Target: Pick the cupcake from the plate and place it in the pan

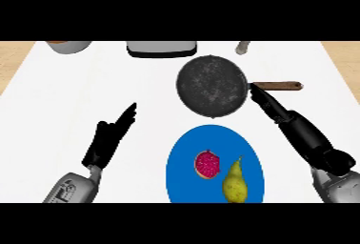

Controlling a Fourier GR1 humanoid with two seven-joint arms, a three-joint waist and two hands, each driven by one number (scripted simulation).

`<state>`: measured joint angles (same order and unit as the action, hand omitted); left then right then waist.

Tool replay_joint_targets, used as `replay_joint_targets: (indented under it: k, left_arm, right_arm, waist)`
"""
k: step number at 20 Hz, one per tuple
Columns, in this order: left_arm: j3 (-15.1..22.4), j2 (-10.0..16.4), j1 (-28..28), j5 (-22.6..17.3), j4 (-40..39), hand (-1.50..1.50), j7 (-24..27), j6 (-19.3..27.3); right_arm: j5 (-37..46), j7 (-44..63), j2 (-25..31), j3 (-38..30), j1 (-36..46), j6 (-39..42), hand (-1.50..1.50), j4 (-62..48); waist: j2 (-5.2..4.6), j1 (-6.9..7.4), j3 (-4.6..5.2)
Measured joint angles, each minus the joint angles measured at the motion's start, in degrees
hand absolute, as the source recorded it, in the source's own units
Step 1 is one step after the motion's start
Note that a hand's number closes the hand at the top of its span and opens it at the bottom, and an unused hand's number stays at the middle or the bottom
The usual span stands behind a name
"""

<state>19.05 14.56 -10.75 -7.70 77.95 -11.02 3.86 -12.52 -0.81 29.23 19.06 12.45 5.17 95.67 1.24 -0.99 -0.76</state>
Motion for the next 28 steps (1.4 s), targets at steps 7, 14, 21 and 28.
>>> replay_joint_targets:
  k: [7,14,21,28]
  left_arm:
    - [-2.8,3.6,-2.7,2.5,5.2,0.00,1.4,0.7]
    - [-5.3,5.4,-0.6,1.9,8.3,0.00,2.5,0.1]
    - [-7.7,6.2,2.0,1.9,12.5,0.00,1.2,-1.1]
    - [-7.9,5.5,0.4,2.4,11.5,0.00,0.4,-1.5]
  right_arm:
    - [3.9,10.9,-2.3,1.4,7.9,-1.9,1.50,-12.9]
    - [21.6,11.8,-6.4,7.1,6.4,-16.4,-1.50,-19.6]
    - [26.0,20.8,-6.0,10.4,8.8,-8.4,-1.50,-17.6]
    - [27.8,37.8,-5.0,15.7,18.9,7.4,-1.50,-15.5]
  waist:
    - [-1.12,3.30,0.95]
    - [-1.19,2.50,0.85]
    - [-1.10,1.64,0.81]
    - [-1.15,1.80,0.89]
